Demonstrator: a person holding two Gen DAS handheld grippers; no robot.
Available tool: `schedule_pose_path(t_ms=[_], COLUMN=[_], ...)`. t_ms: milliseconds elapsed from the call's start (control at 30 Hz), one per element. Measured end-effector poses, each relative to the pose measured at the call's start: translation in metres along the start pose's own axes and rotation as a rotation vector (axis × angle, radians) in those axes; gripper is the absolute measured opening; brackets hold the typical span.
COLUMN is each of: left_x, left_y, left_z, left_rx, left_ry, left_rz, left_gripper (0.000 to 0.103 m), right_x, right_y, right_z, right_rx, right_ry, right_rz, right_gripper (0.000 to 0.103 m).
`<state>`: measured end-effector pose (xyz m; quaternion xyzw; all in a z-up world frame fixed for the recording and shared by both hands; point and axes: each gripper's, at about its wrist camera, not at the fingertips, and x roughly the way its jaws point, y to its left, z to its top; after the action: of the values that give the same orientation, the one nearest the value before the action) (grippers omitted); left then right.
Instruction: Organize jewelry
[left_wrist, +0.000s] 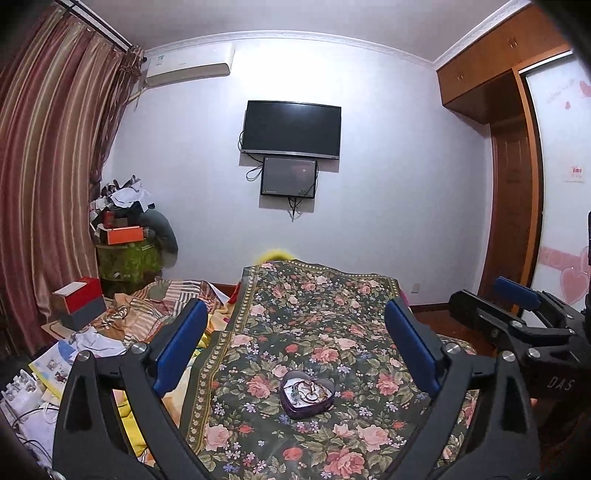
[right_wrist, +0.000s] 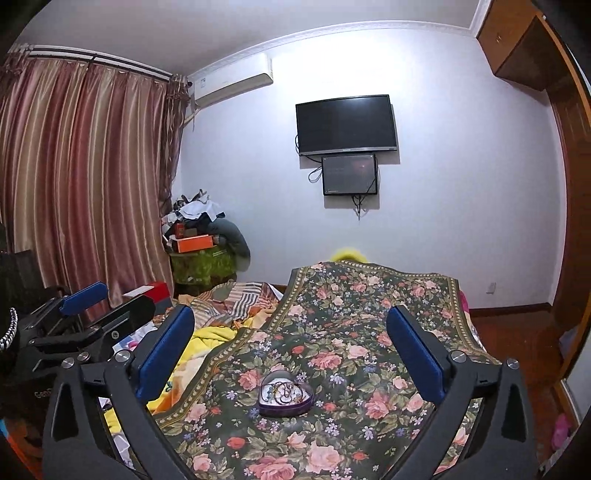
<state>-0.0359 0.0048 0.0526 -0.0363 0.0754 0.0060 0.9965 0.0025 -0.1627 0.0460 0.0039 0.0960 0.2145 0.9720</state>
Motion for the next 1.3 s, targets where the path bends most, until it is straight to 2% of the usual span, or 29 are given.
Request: schedule_pose_path(t_ms=[767, 1300], left_x=[0.006, 0.010], left_y=[0.006, 0.008], left_z=[-0.003, -0.004], left_rx=[-0.004, -0.015], left_ry=[0.016, 0.049], left_rz=[0.011, -0.010], left_gripper=[0.100, 0.101], right_x=[-0.002, -0.001], right_y=[-0.002, -0.004], right_z=[0.000, 0.000], right_rx=[0.013, 0.018], right_ry=[0.008, 0.012], right_rz=[-0.007, -0.012], right_gripper=[0.103, 0.103])
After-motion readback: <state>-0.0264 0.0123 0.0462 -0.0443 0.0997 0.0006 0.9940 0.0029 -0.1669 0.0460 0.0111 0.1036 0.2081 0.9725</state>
